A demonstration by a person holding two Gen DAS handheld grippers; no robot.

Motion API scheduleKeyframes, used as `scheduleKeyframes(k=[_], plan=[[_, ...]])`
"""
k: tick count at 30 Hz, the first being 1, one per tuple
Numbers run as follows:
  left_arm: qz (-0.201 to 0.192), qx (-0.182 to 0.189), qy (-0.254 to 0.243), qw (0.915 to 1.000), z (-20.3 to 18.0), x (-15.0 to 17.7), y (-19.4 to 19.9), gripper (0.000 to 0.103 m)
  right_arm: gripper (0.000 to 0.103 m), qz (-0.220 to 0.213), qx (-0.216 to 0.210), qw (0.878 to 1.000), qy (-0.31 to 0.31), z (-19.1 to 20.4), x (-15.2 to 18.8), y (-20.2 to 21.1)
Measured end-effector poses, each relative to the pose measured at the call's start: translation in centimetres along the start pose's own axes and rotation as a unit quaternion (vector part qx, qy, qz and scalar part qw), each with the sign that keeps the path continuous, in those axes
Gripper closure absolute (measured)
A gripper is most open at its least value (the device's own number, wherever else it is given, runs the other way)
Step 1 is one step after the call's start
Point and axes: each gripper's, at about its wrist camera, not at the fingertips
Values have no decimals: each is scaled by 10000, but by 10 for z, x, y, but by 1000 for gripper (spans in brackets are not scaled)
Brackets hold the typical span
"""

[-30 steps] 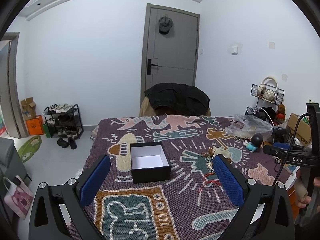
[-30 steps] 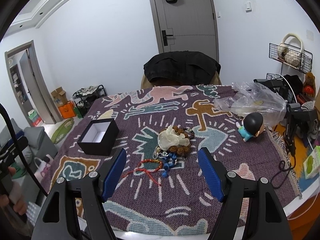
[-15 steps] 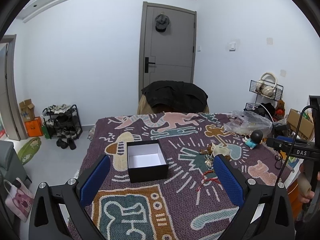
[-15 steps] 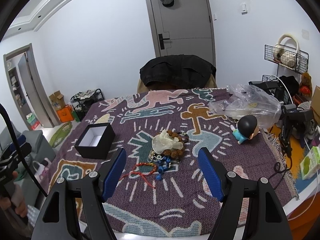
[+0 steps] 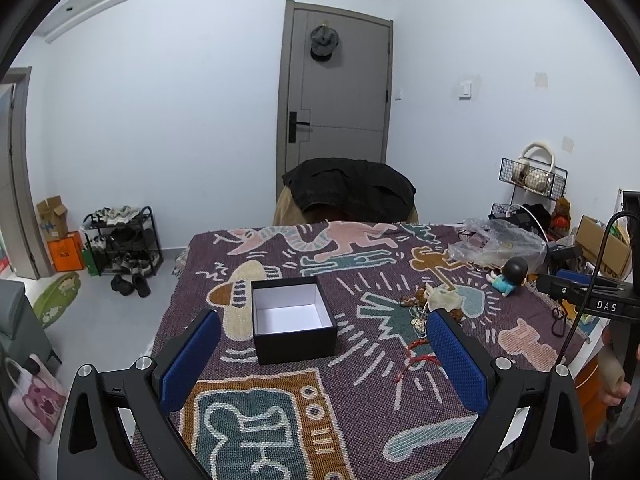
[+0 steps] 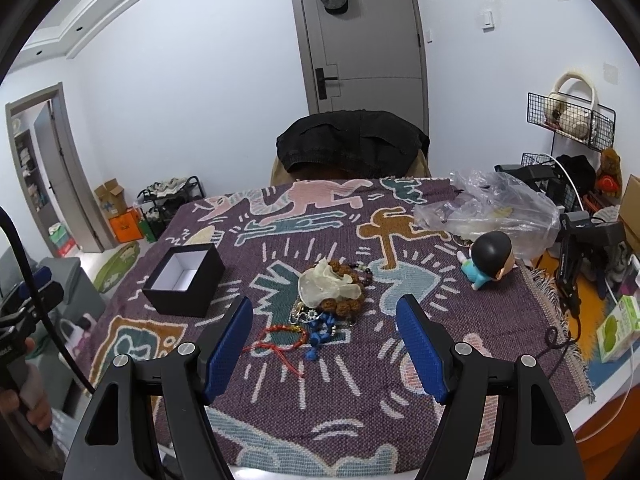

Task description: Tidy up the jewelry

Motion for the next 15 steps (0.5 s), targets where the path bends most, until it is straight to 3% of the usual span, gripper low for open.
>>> scheduleKeyframes(k=[15], plan=[[191,45,43,9998,1,5,-14,0,30,113,113,9999,-28,-4,5,-13]])
Point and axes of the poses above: each gripper's, at about its wrist camera, not at the fingertips, and y roughly against the way its jaws point, z to its left, x to its underside, and after that the axes turned 13 degrees about -x, right-handed
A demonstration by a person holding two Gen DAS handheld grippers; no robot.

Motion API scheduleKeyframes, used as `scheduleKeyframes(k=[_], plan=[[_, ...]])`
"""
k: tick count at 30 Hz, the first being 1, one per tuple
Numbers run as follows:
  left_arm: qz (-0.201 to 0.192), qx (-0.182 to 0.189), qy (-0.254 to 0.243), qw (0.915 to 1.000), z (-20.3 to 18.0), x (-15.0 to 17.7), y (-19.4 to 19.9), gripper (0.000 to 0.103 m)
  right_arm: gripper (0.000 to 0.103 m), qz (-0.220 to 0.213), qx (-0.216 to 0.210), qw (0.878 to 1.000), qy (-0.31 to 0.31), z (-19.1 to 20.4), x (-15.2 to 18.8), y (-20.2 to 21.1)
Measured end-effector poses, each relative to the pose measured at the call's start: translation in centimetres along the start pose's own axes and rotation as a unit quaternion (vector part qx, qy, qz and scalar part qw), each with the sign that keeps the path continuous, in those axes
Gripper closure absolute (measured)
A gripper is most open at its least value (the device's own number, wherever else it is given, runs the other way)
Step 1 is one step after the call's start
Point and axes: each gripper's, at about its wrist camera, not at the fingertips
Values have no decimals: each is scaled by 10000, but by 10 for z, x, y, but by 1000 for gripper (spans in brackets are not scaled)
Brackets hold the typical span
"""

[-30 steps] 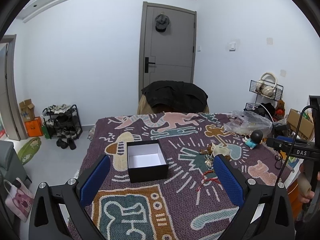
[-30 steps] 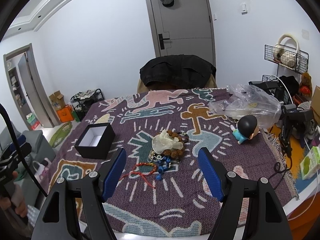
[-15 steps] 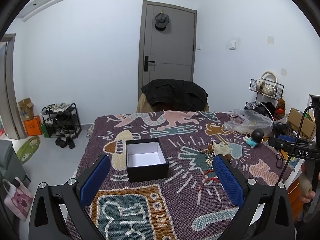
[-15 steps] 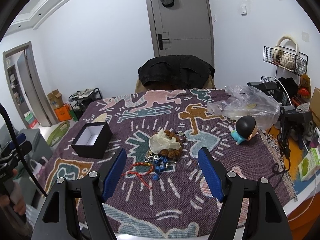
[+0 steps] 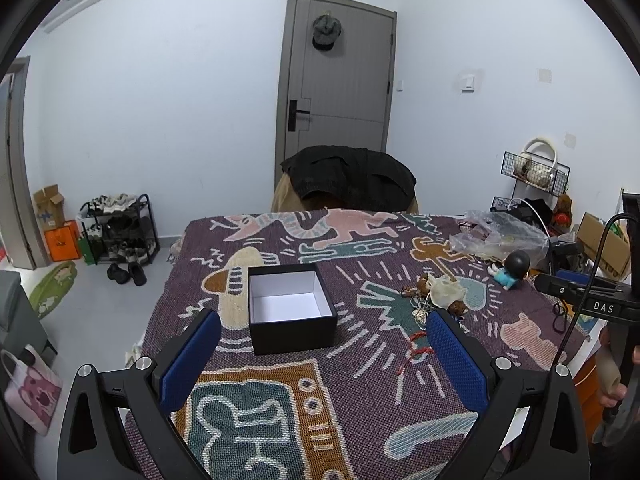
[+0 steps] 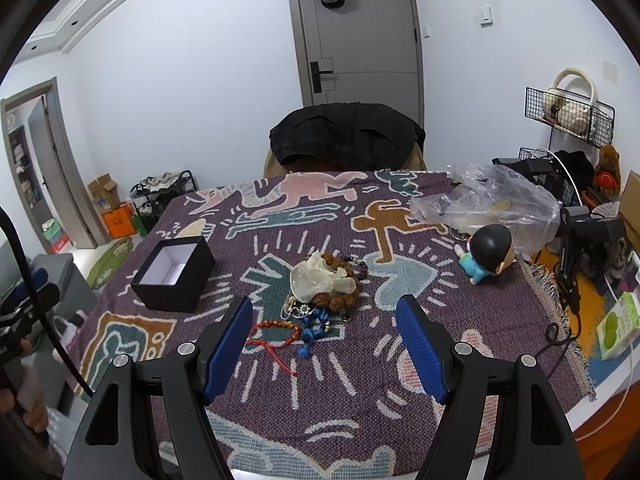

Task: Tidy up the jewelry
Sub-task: 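Grasp the red string bracelet with the left tool while the right tool grasps the white cloth pouch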

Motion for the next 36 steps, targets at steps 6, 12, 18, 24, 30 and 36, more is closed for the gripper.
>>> scheduleKeyframes(k=[6,12,18,24,30,36], plan=[[34,68,59,10000,-1,0,-5,0,30,-71,-86,9999,17,-4,-1,-6],[172,223,4,9996,-10,2,-18,0,30,129,-102,9996,-227,-22,-2,-33],[383,405,151,9983,-15,3,-38,8,31,411,-250,9976,-490,-39,-6,-66],[649,544,208,9962,-25,7,-59,21,32,647,-424,9949,-648,-47,-15,-94],[832,621,204,9944,-34,11,-75,28,32,868,-488,9922,-745,-54,-24,-118],[971,721,241,9924,-41,12,-89,29,32,1201,-410,9895,-686,-54,-25,-144]])
Point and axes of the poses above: each gripper's, at about its wrist camera, not at the fingertips, and y roughly against the way its jaws point, z to its left, x to its underside, and after that the axes turned 13 degrees about -x, right-handed
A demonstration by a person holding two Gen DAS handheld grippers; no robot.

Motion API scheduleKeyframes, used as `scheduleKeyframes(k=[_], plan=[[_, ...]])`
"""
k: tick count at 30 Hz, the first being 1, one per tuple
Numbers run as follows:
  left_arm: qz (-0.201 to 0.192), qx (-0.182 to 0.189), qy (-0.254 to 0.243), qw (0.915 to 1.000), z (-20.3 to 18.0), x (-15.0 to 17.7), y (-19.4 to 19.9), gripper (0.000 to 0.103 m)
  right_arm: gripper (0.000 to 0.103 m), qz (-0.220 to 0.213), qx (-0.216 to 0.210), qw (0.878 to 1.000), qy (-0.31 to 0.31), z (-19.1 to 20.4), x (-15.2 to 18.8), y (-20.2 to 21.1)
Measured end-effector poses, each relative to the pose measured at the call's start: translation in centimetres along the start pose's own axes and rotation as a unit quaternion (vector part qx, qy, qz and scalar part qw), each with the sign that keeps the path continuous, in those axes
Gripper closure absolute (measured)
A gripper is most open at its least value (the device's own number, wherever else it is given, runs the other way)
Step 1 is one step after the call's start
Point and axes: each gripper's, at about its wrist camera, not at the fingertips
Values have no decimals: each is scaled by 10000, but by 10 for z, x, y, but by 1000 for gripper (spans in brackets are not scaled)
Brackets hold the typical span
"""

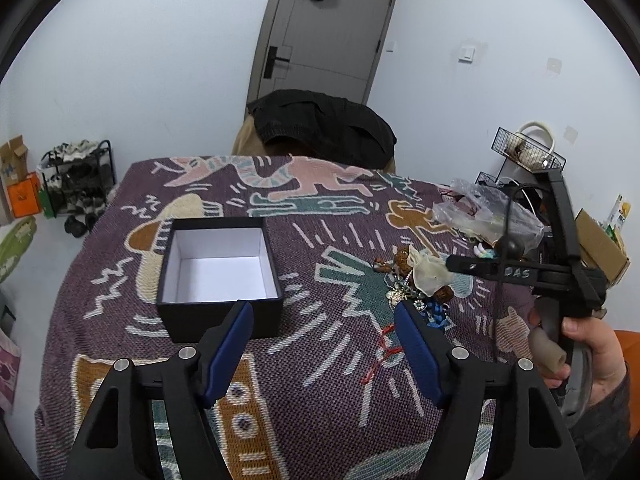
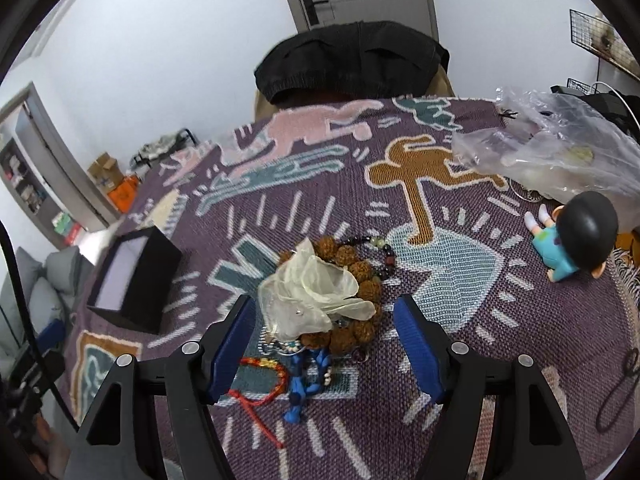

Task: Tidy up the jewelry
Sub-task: 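Grasp the red string bracelet with the left tool while the right tool grasps the white cloth pouch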

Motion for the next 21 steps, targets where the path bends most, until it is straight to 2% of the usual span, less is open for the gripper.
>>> scheduleKeyframes(k=[1,2,3,4,5,6,15,19,21], plan=[[32,11,-6,10000,-1,0,-3,29,32,46,22,10000,4,-1,0,-4],[72,13,-12,10000,-2,0,-7,29,41,99,47,9999,12,-2,0,-9],[116,19,-19,9999,-4,0,-11,29,58,155,78,9998,10,-4,1,-14],[144,26,-29,9999,-5,0,-14,29,68,220,96,9997,-3,-6,1,-18],[188,36,-52,9998,-8,1,-18,29,92,292,70,9995,-34,-9,2,-23],[226,45,-92,9997,-11,1,-22,29,99,295,17,9995,-65,-11,2,-25],[570,165,-500,9970,-44,11,-58,29,100,-432,-406,9982,-31,-18,8,12],[793,198,-773,9936,-62,18,-73,43,100,-652,-565,9962,-152,-22,16,28],[906,182,-890,9917,-70,22,-80,43,100,-717,-613,9953,-209,-25,20,32]])
Point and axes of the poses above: each gripper's, at about its wrist camera, not at the fingertips, and y roughly against the way its jaws point, z to its left, x to its underside, and after that the axes turned 13 degrees about -x, right-handed
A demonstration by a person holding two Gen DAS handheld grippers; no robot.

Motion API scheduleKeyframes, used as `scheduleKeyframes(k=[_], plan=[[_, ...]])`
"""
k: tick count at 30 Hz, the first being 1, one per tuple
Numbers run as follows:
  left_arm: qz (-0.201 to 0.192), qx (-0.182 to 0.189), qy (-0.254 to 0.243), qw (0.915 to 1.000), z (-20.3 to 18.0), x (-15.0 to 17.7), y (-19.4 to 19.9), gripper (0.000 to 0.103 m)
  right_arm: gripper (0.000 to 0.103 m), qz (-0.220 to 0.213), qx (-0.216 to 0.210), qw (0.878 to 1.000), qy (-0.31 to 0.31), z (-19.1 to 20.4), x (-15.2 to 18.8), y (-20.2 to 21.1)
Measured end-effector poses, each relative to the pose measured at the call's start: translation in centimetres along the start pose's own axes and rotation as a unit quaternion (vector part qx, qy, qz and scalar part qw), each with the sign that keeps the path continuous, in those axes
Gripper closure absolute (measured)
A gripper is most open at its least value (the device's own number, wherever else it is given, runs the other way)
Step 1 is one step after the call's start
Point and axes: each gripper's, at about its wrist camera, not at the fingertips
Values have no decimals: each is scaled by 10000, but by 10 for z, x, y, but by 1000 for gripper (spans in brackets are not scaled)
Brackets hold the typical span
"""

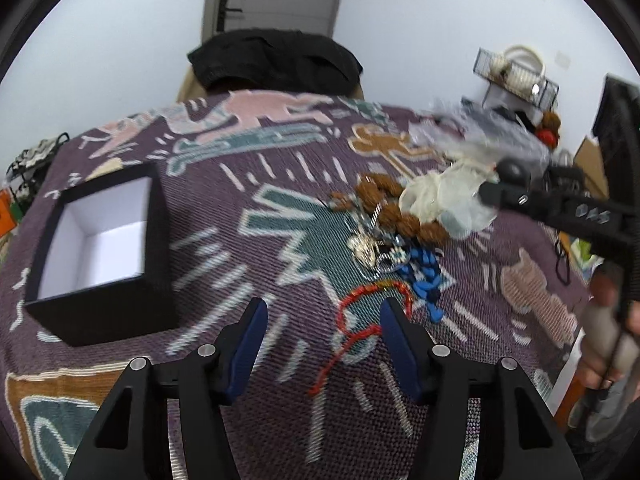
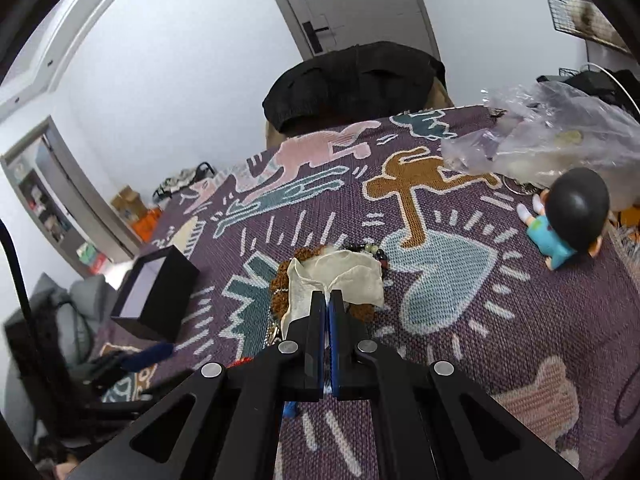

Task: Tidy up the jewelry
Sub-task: 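Grasp the red string bracelet with the left tool while the right tool grasps the white cloth pouch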

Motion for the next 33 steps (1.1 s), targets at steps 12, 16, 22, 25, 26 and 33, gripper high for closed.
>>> scheduleKeyframes(k=[12,16,22,25,26,33], plan=[[282,-185,-141,9993,-19,-2,-26,43,100,-281,-212,9987,-362,-17,23,26],[312,-241,-107,9992,-16,-7,-35,43,100,-288,-281,9985,-377,-17,31,29],[176,-562,-536,9968,-30,-7,-39,57,100,-337,-357,9981,-382,-17,38,34],[213,-475,-625,9967,-35,-9,-38,91,100,-351,-375,9979,-387,-17,40,35],[236,-476,-642,9965,-35,-10,-39,95,100,-347,-393,9978,-401,-18,41,36],[201,-238,-457,9985,-31,-11,-27,100,100,-412,-221,9985,-285,-12,42,42]])
Point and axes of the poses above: each gripper's, at about its wrist camera, not at the fingertips, and y roughly against the way its jaws point, z to its left, x to its underside, and after that the axes turned 13 degrees about -x, right-handed
